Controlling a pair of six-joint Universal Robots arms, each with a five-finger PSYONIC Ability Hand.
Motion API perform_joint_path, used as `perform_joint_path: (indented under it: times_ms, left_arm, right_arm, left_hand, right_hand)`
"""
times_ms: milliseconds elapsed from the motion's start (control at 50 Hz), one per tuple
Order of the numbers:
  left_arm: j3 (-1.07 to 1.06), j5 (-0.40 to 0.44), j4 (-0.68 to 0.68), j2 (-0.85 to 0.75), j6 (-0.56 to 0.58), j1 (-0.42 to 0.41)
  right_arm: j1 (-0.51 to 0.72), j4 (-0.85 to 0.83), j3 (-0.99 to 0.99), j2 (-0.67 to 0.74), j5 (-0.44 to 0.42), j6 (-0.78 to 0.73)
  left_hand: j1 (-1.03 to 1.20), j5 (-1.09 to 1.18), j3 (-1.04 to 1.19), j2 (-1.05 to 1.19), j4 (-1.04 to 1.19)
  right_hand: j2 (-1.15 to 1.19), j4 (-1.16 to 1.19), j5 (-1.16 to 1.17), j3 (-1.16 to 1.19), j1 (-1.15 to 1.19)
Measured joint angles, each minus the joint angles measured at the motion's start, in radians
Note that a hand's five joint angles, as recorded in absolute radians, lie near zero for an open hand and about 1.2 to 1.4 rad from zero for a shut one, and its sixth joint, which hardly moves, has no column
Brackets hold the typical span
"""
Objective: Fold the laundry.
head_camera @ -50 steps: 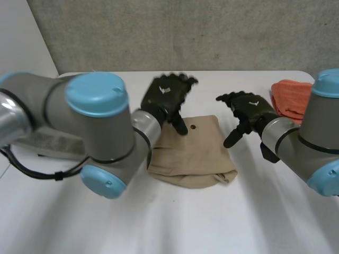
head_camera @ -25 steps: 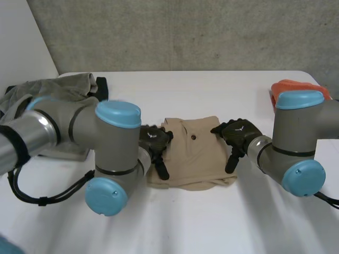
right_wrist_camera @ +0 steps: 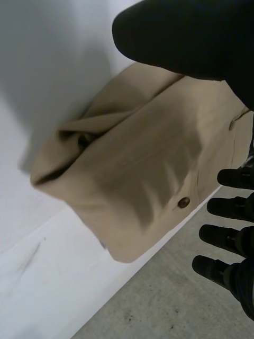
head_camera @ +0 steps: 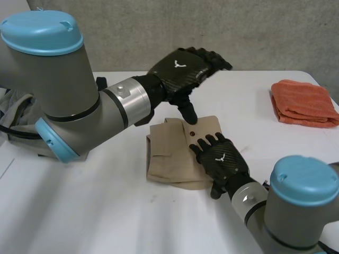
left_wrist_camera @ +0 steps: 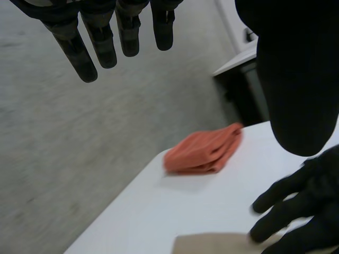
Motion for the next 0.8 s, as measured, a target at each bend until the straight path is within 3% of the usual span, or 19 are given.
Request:
perform_joint_path:
  times_ms: [120, 380, 460, 520, 560, 800]
  left_arm:
    - [-0.006, 0.07, -0.015, -0.004, -0.026, 0.0]
    - [-0.016, 0.058, -0.015, -0.005, -0.054, -0.009]
    - [-0.016, 0.057, -0.014, -0.004, -0.054, -0.009]
    - [-0.016, 0.057, -0.013, -0.004, -0.054, -0.009]
    - [-0.015, 0.055, -0.013, -0.003, -0.054, -0.008]
    - [0.032, 0.011, -0.003, 0.023, -0.073, -0.004]
  right_arm:
    - [0.012, -0.131, -0.009, 0.098, 0.001, 0.005]
    - [0.01, -0.271, -0.175, 0.277, 0.011, -0.015]
    - [0.007, -0.278, -0.229, 0.311, 0.012, -0.02]
    - [0.005, -0.275, -0.275, 0.332, 0.011, -0.019]
    - [0.002, -0.271, -0.3, 0.34, 0.009, -0.015]
    - [-0.106, -0.272, -0.483, 0.308, -0.038, 0.043]
  left_hand:
    - [0.0, 0.0, 0.0, 0.0, 0.0]
    - [0.0, 0.0, 0.0, 0.0, 0.0]
    - [0.0, 0.0, 0.0, 0.0, 0.0]
    - [0.0, 0.0, 0.0, 0.0, 0.0]
    - [0.0, 0.0, 0.0, 0.0, 0.0]
    - [0.0, 0.0, 0.0, 0.0, 0.0]
  right_hand:
    - [0.0, 0.0, 0.0, 0.0, 0.0]
    - [0.026, 0.008, 0.007, 0.01, 0.023]
    - [0.215, 0.162, 0.126, 0.167, 0.21]
    - [0.771, 0.692, 0.494, 0.72, 0.688]
    - [0.965, 0.919, 0.71, 0.922, 0.807]
    - [0.983, 0.965, 0.832, 0.955, 0.831]
